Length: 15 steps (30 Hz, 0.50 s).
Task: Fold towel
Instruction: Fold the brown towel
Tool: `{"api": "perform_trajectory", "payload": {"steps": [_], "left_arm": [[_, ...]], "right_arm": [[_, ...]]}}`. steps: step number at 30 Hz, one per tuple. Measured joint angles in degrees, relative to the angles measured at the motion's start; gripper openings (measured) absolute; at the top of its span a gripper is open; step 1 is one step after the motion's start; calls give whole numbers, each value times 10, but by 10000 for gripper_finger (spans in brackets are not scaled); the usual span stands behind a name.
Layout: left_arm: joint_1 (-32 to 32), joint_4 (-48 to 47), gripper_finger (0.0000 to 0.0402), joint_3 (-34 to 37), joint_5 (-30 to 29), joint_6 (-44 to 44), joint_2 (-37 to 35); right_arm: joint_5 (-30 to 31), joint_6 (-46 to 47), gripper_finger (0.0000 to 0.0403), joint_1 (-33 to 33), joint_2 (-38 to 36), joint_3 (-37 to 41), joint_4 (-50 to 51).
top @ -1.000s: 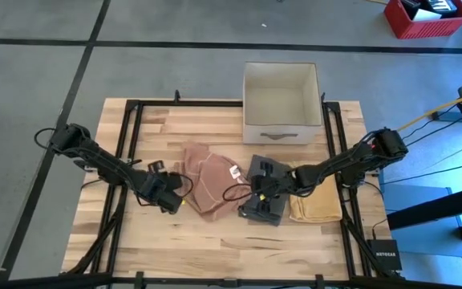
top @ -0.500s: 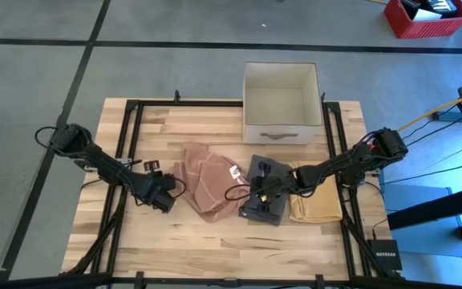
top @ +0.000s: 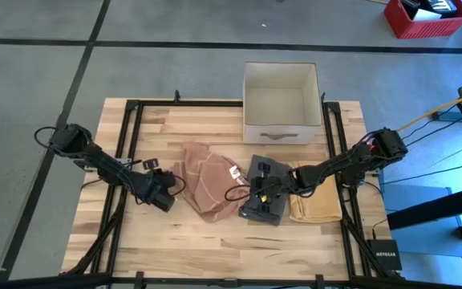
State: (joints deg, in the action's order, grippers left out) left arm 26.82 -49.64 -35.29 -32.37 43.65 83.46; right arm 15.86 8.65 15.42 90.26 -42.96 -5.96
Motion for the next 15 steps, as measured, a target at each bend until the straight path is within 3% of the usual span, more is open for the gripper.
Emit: {"api": "perform_trajectory", "payload": {"steps": [4, 11, 15], "left_arm": [[1, -41, 123, -18, -6, 31, 0], [-3, 51, 123, 19, -40, -60, 0], [-18, 49, 123, 23, -64, -55, 0]], "right_arm": [[-5, 5, 9, 0, 0, 0, -2], [-5, 15, 9, 0, 0, 0, -5], [-5, 18, 9, 0, 0, 0, -4]]}}
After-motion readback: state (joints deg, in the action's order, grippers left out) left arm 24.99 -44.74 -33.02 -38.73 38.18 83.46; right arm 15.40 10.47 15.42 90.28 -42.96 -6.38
